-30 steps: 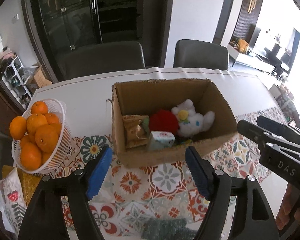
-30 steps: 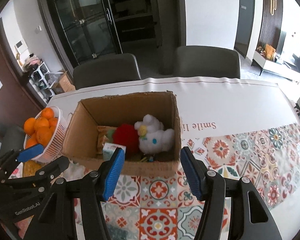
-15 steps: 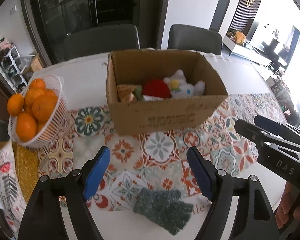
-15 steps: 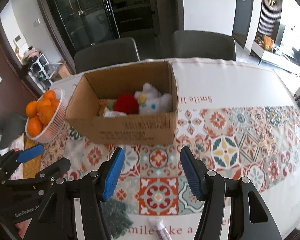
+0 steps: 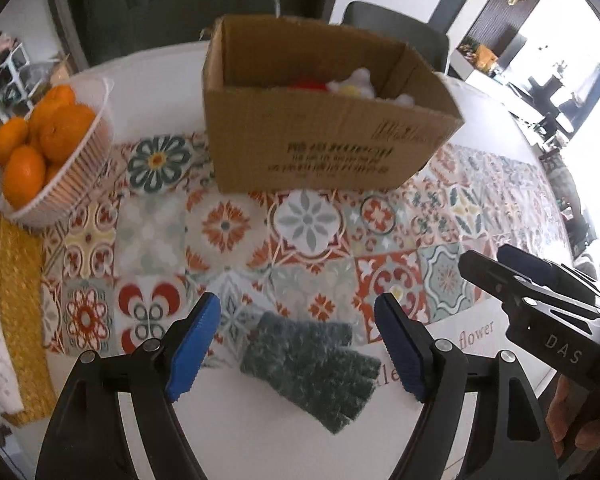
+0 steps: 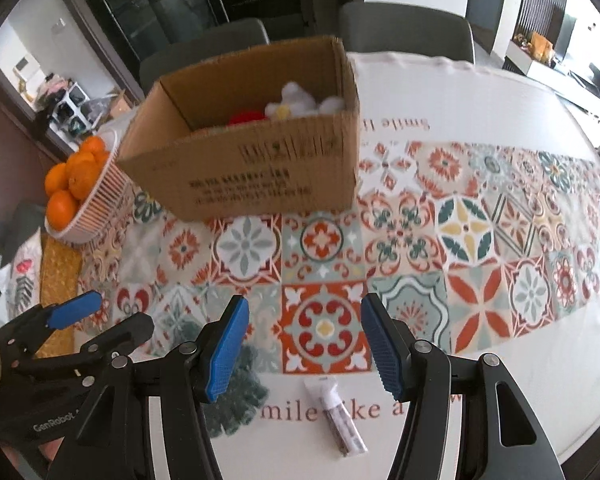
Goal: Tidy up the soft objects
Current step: 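Move left tool to the green glove while right tool approaches the white stick snack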
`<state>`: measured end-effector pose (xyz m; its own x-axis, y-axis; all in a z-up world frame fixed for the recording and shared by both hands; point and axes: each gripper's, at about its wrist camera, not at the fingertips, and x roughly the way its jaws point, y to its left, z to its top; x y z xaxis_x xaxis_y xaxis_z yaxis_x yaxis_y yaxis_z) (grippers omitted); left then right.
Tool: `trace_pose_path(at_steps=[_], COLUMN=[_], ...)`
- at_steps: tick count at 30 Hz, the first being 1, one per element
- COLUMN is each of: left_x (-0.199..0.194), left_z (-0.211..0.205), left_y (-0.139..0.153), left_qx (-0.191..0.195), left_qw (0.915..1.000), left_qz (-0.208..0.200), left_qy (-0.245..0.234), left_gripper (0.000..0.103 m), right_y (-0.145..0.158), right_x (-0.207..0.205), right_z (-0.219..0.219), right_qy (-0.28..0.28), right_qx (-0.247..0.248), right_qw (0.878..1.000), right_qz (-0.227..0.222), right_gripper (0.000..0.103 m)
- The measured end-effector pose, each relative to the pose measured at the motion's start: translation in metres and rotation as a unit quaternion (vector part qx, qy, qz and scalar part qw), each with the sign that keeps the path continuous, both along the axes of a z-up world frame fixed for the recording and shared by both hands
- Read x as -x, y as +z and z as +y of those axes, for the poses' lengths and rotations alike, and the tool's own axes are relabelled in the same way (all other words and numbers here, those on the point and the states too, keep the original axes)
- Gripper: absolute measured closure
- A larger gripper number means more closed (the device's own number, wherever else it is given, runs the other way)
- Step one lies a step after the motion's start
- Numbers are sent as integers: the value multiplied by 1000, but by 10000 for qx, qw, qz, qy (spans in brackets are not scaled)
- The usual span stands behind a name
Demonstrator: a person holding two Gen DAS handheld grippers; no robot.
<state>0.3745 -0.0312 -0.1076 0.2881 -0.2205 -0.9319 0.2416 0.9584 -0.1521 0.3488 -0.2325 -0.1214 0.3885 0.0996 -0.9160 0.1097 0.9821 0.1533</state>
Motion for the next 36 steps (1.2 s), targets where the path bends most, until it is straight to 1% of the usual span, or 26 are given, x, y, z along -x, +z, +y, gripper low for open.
trace_pose_path(at_steps=[2, 5, 7, 9, 12, 14, 16, 18, 20, 21, 26, 27, 32, 36], left_x=[4, 7, 9, 12, 18, 19, 22, 23, 25, 27, 28, 29, 30, 29], left_z=[3, 8, 11, 14, 14, 13, 13, 12, 13, 14, 13, 12, 6, -1], left_y=[-8, -23, -35, -47, -59, -64, -65, -67, -72, -75, -88, -90, -102, -110], left_qx=[-37, 152, 320, 476, 632, 599, 478, 449, 484, 532, 728, 711, 635, 496], left_qw=[9999, 9983, 9954, 9902, 9837, 9824, 9828, 9819, 9789, 9759, 9680, 9672, 9646, 9660], left_qz=[91, 446, 743, 1051, 1310, 1358, 1307, 1289, 1334, 1395, 1541, 1552, 1708, 1733], left_qy=[122, 330, 505, 783, 1055, 1131, 1213, 1311, 1468, 1589, 1844, 1883, 1906, 1854], left_gripper=[24, 24, 24, 24, 24, 24, 24, 24, 24, 24, 24, 24, 24, 22], right_y=[-7, -18, -25, -31, -41, -46, -53, -59, -66, -69, -85, -88, -104, -114], right_x=[2, 3, 4, 5, 8, 11, 13, 15, 18, 19, 25, 26, 33, 38], right_z=[2, 4, 5, 5, 4, 3, 2, 1, 1, 1, 5, 5, 0, 0], right_qy=[49, 107, 135, 152, 166, 161, 172, 181, 202, 222, 365, 373, 264, 241], right_qx=[28, 51, 70, 102, 76, 77, 46, -32, -66, -86, -153, -186, -290, -303], right_qw=[9999, 9994, 9989, 9982, 9972, 9967, 9957, 9946, 9938, 9933, 9891, 9883, 9850, 9835], right_qz=[128, 318, 445, 569, 722, 792, 905, 1018, 1090, 1134, 1421, 1468, 1680, 1769], right_gripper=[44, 44, 44, 44, 44, 44, 44, 44, 44, 44, 44, 44, 44, 44])
